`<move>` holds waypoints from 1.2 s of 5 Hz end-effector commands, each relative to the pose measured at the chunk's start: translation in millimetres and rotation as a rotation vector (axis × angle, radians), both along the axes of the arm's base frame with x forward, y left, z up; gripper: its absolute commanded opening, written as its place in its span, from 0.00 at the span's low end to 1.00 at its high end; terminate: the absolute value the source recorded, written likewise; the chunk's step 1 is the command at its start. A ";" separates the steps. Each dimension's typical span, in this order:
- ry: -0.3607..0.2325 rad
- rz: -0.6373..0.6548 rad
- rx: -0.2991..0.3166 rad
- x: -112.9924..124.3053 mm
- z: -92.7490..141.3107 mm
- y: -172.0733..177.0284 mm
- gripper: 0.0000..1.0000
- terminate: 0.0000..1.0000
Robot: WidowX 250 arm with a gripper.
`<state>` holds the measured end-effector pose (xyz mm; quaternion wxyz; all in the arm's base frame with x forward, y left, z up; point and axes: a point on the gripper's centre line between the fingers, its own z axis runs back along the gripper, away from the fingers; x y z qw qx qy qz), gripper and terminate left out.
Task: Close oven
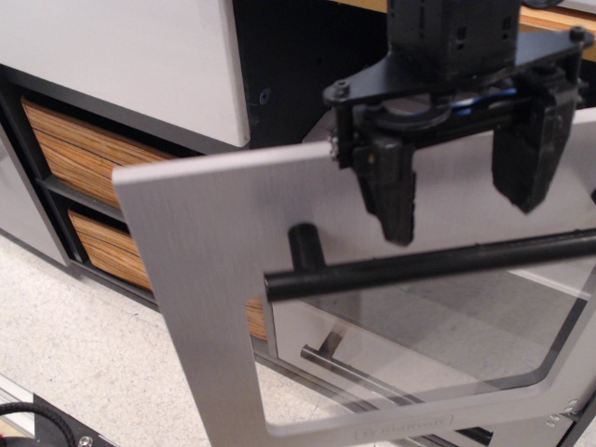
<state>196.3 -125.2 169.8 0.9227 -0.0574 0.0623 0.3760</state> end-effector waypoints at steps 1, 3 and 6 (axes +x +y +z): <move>-0.052 -0.196 0.032 -6.0 -46.9 -23.7 1.00 0.00; -0.137 -0.199 0.115 1.0 -85.9 -29.7 1.00 0.00; -0.129 -0.130 0.155 42.1 -103.4 -19.6 1.00 0.00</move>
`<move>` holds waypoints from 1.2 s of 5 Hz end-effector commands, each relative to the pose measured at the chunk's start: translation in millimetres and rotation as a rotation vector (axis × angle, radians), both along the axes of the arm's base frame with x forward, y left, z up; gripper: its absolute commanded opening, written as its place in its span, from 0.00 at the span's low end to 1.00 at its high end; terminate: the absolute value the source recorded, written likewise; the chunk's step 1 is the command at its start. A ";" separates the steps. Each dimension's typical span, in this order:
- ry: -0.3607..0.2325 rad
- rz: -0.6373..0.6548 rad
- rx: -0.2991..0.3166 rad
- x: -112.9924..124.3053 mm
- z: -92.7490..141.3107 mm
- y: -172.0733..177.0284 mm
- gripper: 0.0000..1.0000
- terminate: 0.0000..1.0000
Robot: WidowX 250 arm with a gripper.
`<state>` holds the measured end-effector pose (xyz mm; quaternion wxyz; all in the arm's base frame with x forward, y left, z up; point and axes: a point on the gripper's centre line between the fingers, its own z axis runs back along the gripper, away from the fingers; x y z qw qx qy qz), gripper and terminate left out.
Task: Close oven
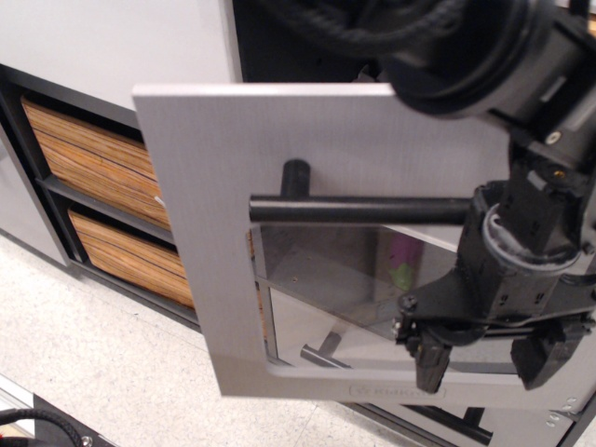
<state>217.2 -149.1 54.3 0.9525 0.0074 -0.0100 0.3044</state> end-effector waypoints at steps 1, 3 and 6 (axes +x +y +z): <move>-0.018 0.035 -0.030 30.2 13.8 7.0 1.00 0.00; -0.017 0.091 -0.050 50.0 20.2 13.5 1.00 0.00; -0.044 0.087 -0.066 48.6 32.4 16.3 1.00 0.00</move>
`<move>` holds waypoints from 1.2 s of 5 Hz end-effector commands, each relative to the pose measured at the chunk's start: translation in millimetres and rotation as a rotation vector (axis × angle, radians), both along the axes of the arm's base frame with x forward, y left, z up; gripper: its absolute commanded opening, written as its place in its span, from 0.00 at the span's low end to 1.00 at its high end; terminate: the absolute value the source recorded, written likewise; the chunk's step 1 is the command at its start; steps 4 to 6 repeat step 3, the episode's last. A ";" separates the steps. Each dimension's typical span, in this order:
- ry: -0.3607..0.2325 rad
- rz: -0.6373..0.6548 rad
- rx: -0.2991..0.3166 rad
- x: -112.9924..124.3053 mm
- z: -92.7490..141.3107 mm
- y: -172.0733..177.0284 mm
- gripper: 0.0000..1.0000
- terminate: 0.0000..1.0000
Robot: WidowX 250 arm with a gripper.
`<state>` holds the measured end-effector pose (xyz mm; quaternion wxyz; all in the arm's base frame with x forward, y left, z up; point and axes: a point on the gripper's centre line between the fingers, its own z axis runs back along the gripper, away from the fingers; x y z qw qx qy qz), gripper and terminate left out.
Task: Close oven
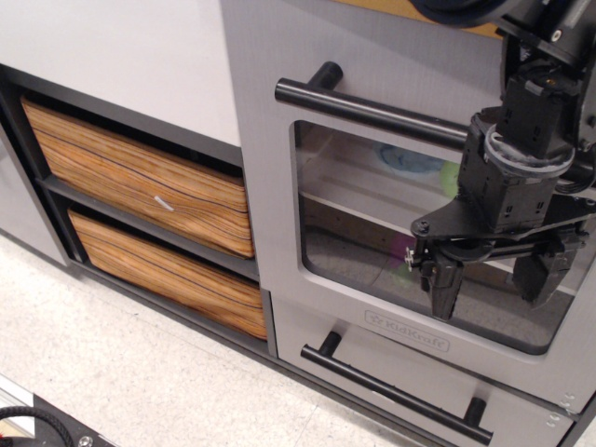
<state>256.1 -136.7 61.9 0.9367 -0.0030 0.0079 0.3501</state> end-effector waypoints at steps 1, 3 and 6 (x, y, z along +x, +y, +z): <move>-0.072 -0.008 -0.032 9.6 24.8 3.9 1.00 0.00; -0.072 -0.008 -0.032 9.6 24.8 3.9 1.00 1.00; -0.072 -0.008 -0.032 9.6 24.8 3.9 1.00 1.00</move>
